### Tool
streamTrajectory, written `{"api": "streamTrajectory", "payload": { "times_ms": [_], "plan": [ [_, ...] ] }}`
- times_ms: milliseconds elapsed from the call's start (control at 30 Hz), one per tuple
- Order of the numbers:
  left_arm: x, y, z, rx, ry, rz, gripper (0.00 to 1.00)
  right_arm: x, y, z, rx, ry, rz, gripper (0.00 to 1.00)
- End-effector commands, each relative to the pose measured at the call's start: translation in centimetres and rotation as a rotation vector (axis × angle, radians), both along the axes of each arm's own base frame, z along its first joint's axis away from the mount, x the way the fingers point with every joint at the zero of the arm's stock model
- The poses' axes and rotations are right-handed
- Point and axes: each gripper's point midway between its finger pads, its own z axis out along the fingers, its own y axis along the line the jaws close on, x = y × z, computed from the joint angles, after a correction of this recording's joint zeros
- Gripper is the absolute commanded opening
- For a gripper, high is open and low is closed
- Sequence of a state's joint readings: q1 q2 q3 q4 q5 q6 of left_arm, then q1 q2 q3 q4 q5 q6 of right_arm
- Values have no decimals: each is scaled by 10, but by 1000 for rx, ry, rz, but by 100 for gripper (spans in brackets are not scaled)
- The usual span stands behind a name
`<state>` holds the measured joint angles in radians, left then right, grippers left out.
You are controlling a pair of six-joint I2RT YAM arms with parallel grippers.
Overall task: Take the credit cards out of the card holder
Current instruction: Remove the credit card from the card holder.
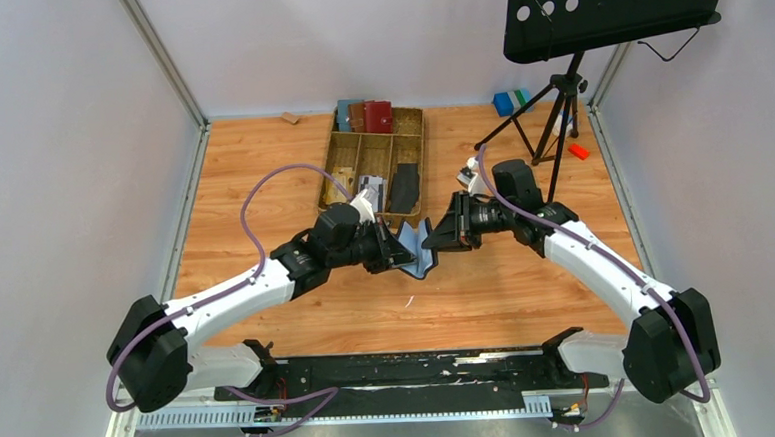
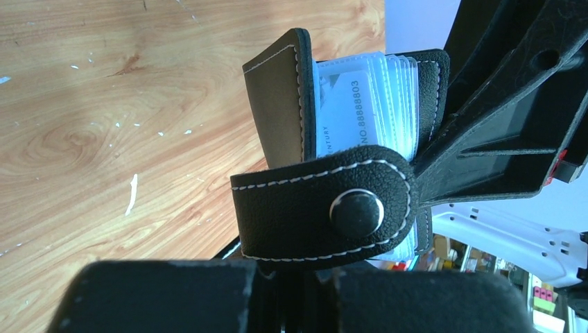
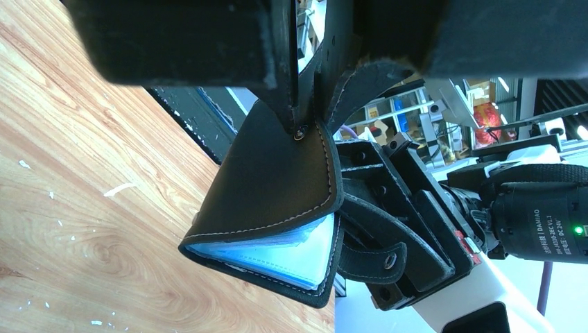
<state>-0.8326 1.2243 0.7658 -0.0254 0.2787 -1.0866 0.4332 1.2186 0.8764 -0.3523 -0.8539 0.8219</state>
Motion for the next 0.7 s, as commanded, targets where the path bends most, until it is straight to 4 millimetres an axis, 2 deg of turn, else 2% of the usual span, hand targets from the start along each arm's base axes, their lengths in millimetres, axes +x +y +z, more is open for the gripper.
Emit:
{"api": "streamTrajectory", "payload": {
  "times_ms": [0, 533, 600, 667],
  "plan": [
    [3, -18, 37, -117, -78, -29, 0, -2, 6, 11, 31, -21, 43, 0],
    [3, -23, 34, -104, -79, -45, 0, -5, 3, 2, -10, 6, 56, 0],
    [3, -21, 34, -101, -86, -42, 6, -5, 3, 2, -14, 4, 56, 0],
    [3, -18, 34, -101, -94, -33, 19, -5, 2, 2, -21, -3, 54, 0]
  ]
}}
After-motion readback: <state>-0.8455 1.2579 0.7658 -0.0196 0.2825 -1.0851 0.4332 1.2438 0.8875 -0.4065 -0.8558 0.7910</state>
